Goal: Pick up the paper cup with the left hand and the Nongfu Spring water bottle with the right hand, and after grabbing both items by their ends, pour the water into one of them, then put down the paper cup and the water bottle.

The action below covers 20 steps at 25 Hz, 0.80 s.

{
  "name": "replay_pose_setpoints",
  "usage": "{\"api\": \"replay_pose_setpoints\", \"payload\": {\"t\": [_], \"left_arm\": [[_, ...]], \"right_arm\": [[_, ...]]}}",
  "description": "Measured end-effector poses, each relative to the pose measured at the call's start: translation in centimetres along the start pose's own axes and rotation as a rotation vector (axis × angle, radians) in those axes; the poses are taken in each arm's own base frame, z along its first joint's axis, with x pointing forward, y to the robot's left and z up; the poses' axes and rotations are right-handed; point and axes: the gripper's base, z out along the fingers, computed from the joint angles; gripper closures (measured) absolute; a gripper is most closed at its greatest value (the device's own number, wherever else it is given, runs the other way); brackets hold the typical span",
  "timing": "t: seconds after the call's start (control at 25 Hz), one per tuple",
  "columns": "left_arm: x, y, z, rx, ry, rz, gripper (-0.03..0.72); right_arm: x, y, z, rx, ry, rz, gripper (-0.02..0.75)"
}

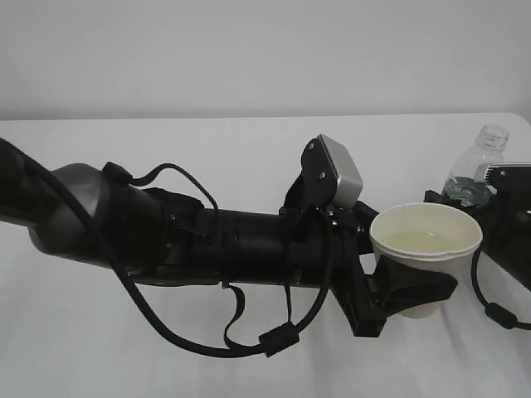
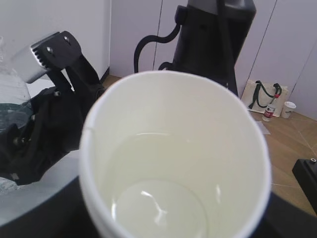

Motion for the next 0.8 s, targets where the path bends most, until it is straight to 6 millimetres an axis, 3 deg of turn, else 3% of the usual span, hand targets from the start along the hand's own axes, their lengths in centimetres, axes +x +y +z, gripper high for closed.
{"api": "replay_pose_setpoints", "payload": {"t": [0.28,0.4,0.8], "left_arm": [[0.0,0.0,0.0,0.0,0.0,0.0,0.217],[0.0,0.0,0.0,0.0,0.0,0.0,0.217],[0.0,0.0,0.0,0.0,0.0,0.0,0.217]], "right_arm": [[-1.5,0.1,-1.3,-0.001,-0.039,0.0,0.133],[-1.2,0.1,-2.1,0.0,-0.02,0.001,0.133],[-0.7,0.5,-7.1,-0.001,0.041,0.002,0.132]]}}
